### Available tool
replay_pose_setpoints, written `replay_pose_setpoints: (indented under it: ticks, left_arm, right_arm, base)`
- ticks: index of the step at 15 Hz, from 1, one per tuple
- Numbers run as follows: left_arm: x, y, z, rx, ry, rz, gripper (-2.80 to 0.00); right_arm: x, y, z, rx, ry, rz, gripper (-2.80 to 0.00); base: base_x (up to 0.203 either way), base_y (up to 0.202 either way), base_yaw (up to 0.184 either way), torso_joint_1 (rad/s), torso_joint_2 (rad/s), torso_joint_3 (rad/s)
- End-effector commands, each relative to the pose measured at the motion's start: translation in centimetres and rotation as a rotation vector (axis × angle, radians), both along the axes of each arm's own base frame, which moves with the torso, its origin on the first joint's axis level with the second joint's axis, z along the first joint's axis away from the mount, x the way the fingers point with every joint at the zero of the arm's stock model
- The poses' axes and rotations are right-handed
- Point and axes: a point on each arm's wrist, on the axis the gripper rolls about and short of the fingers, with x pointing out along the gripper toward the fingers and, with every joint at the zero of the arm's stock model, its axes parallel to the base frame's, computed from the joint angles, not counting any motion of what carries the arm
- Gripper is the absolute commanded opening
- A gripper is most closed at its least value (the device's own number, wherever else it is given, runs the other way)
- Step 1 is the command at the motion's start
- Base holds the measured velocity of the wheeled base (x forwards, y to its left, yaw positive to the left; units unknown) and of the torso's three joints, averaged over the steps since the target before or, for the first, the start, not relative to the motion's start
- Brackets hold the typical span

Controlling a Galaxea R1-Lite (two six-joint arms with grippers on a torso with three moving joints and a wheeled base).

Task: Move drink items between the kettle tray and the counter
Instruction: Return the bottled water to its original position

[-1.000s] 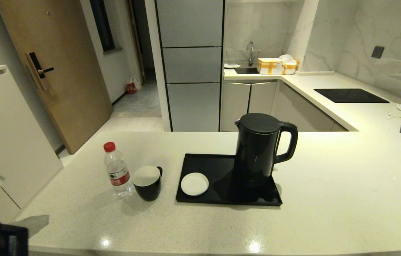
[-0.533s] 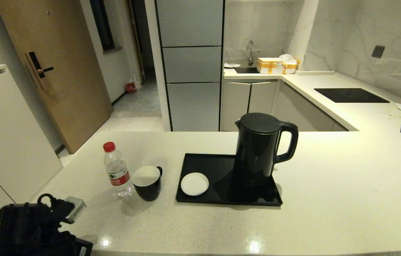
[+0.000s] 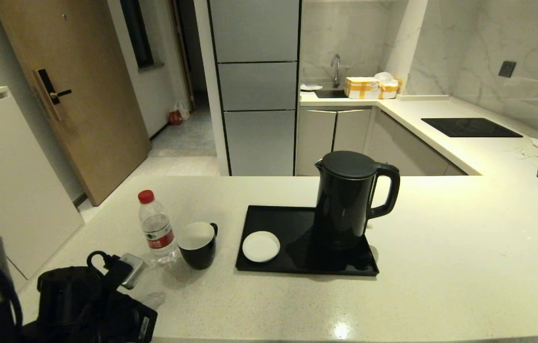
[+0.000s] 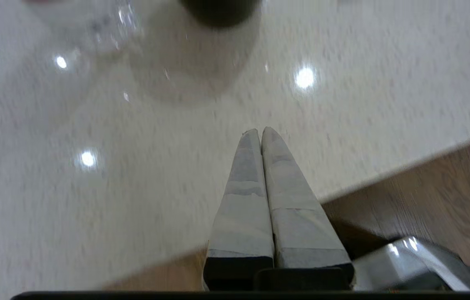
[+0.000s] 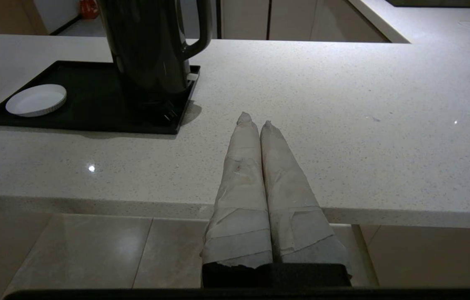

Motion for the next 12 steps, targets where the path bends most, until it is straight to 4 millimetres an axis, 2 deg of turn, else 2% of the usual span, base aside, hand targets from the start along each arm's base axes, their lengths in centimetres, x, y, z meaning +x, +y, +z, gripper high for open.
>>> replay_pose_setpoints:
  ticks: [1,8,12]
  left_arm:
    - [0.4,-0.1,-0.9,-0.003,-0.014,0.006,-2.80]
    - [1.2,-0.2,-2.1,-0.009,0.001,0.042,-2.80]
    - [1.5,-0.1,-2.0,-0.032,-0.007,0.063,-2.80]
  right_arm:
    - [0.0,0.0,0.0,-0.001,0.002,0.001,-2.80]
    - [0.0,0.0,0.0,-0.001,0.002,0.001,-2.80]
    - [0.0,0.0,0.0,-0.001,0.002,0.001,-2.80]
  base:
    - [0.000,0.000,0.000,0.000,0.00,0.000]
    - [0.000,0.000,0.000,0.000,0.00,0.000]
    - [0.000,0.000,0.000,0.000,0.00,0.000]
